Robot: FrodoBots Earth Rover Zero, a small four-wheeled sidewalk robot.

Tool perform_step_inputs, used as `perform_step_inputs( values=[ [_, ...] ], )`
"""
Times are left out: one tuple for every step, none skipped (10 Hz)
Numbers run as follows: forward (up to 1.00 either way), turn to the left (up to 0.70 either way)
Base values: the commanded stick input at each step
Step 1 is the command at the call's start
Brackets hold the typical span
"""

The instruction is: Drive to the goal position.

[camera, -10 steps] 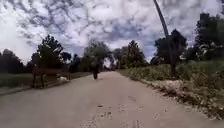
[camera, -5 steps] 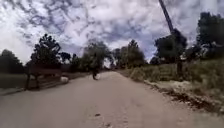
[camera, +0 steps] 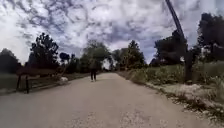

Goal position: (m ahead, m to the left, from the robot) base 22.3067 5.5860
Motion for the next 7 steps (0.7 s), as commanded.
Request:
perform_step_inputs(
  values=[
    [0.85,0.00],
    [0.85,0.00],
    [0.85,0.00],
    [0.85,0.00],
    [0.85,0.00],
    [0.85,0.00],
    [0.85,0.00]
  ],
)
